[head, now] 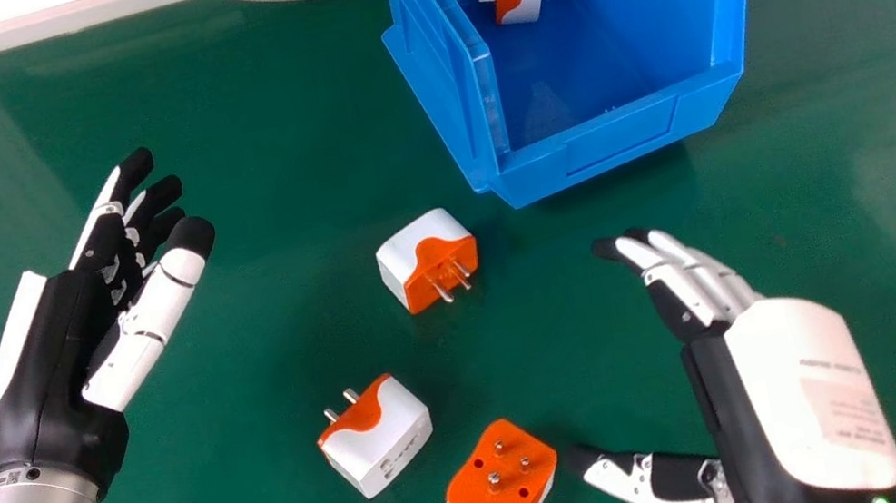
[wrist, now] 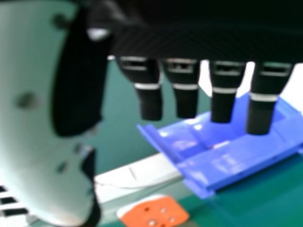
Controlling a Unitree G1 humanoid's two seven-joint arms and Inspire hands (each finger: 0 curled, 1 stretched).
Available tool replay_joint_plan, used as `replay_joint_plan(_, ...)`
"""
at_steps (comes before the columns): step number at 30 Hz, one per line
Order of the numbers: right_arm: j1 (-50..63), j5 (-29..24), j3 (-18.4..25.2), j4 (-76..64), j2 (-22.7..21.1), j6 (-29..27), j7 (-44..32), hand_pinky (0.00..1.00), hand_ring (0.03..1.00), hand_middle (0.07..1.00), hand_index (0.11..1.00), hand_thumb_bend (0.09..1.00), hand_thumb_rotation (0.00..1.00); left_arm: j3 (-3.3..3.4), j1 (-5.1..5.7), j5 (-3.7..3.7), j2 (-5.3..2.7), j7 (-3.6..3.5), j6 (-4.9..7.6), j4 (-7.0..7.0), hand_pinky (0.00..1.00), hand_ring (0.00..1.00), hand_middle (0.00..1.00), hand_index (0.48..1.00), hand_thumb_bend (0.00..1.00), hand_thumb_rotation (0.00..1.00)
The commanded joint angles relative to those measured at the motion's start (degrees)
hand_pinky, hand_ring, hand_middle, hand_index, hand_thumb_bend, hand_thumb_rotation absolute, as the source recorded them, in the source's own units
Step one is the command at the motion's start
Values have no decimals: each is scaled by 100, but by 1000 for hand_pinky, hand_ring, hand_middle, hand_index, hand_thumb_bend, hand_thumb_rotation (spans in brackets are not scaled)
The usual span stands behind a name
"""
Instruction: Pick all objects and put in blue box
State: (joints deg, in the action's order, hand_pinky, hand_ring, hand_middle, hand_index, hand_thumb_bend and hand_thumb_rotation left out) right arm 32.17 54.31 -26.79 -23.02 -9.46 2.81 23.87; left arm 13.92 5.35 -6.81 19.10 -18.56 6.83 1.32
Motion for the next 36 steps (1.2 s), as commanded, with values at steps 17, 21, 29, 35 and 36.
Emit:
replay_joint_plan(17, 128, 961, -510, -323, 428, 1198, -1362, 857, 935, 963, 919, 640, 337, 71, 14, -45, 121, -5, -9, 236, 865, 924, 935, 956, 573, 677)
replay_joint_plan(21, 59, 1275, -655, -324, 547, 1475, -1665, 932, 978, 988, 967, 703, 495, 73, 17, -49, 127, -9, -12, 241, 864, 924, 935, 956, 574, 675)
replay_joint_plan(29, -105, 1054, -757, -211, 723, 1539, -1872, 986, 996, 998, 988, 717, 568, 86, 21, -55, 133, -13, -49, 269, 864, 924, 935, 956, 576, 677)
replay_joint_plan(35, -246, 1282, -920, -76, 900, 1792, -1951, 997, 999, 1000, 984, 666, 518, 100, 48, -67, 129, -24, -90, 320, 863, 924, 934, 956, 575, 673)
replay_joint_plan(36, -258, 1379, -980, -44, 950, 1878, -1958, 998, 999, 1000, 979, 654, 506, 101, 52, -69, 127, -23, -103, 337, 862, 923, 934, 956, 576, 672)
